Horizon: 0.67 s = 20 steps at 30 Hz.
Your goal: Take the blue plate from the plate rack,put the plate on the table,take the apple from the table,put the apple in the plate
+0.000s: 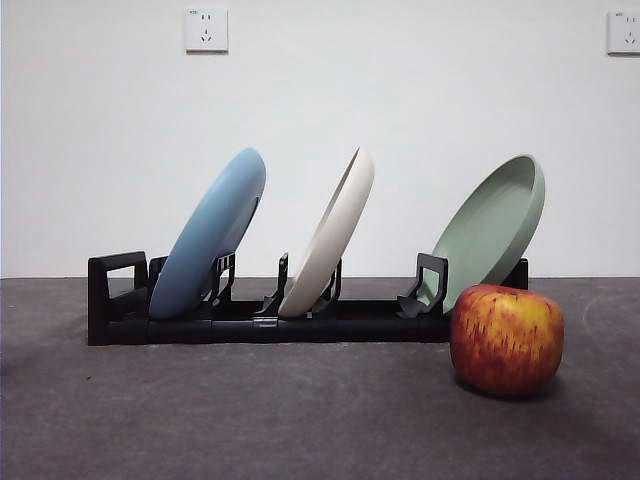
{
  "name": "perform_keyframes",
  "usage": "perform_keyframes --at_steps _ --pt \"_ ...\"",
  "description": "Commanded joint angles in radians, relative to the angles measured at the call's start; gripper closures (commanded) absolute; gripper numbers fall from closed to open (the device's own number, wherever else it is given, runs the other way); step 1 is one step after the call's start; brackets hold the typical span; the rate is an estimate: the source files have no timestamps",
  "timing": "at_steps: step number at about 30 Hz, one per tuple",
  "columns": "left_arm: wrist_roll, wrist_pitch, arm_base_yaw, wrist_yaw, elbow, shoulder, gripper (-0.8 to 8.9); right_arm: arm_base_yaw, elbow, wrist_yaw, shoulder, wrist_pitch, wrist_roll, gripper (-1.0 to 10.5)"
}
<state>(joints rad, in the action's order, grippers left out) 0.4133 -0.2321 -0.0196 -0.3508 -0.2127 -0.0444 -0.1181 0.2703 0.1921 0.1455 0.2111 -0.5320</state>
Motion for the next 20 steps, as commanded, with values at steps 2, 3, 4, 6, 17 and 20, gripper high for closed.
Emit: perform_keyframes --at_steps 2,3,4,6,17,20 --pt "0.014 -0.01 -0.002 -0.002 -0.081 -0.07 8.19 -0.001 0.122 0.073 0.107 0.034 -0.003 9.6" --pt "0.013 -0.018 -0.002 -0.006 -0.105 -0.091 8.19 -0.001 0.151 0.097 0.136 0.043 0.006 9.6" --pt "0.012 -0.026 -0.002 -0.017 -0.132 -0.118 8.19 -0.001 0.183 0.122 0.169 0.055 0.018 9.6" --pt "0.005 -0.043 -0.002 -0.032 -0.185 -0.172 8.19 -0.001 0.245 0.172 0.229 0.079 0.05 9.6" --pt "-0.02 -0.095 0.0 -0.386 -0.46 -0.551 8.18 -0.001 0.579 0.462 0.552 0.344 0.3 9.5" --pt "-0.023 -0.115 0.006 -0.441 -0.512 -0.64 7.82 -0.001 0.624 0.489 0.612 0.391 0.346 9.3"
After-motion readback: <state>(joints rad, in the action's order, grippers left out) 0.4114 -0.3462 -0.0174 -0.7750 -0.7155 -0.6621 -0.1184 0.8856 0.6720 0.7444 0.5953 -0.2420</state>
